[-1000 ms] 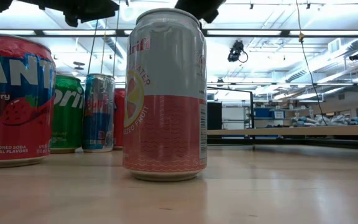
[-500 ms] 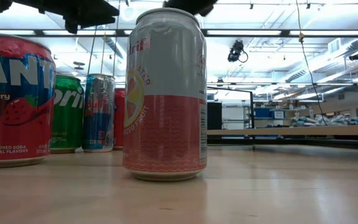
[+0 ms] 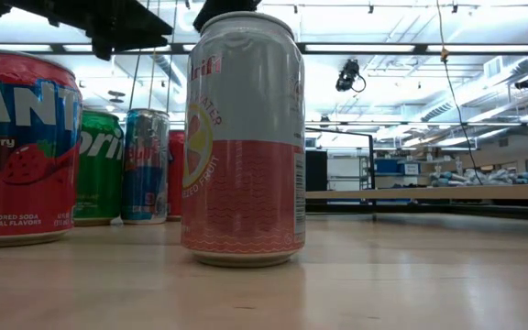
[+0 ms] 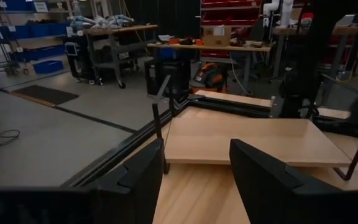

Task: Place canned beverage on shelf
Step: Put the pink soda can on the shelf

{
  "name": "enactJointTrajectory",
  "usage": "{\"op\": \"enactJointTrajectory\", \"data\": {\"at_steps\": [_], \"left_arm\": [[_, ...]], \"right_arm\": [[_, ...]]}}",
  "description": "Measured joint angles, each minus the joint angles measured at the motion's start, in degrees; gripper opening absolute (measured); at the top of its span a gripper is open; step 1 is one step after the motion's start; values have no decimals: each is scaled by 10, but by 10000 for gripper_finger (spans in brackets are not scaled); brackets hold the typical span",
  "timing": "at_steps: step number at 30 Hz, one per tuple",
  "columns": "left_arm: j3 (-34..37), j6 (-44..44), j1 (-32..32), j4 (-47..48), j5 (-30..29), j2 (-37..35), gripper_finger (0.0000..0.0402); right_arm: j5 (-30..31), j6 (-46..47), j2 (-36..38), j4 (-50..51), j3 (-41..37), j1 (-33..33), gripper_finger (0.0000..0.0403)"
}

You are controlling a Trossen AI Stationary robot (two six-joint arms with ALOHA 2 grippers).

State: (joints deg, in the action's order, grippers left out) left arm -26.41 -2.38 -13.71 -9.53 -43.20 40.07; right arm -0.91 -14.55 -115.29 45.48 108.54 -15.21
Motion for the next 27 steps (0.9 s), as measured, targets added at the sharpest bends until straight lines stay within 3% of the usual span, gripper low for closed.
{"op": "enactJointTrajectory", "data": {"at_steps": [4,8,15,22,27], "left_arm": [[0,19,1,4,-16,0,194],[0,42,1,2,-52,-2,194],[0,96,3,-17,-66,-16,194],[0,184,31,-79,-101,-19,194],[0,198,56,-92,-101,-19,194]], "right_arm": [[-21,59,-3,0,4,-12,382],[4,95,-8,17,2,-34,382],[26,143,-29,4,2,-72,381],[52,156,-59,-13,1,-81,381],[47,174,-66,-17,-6,-81,381]]}}
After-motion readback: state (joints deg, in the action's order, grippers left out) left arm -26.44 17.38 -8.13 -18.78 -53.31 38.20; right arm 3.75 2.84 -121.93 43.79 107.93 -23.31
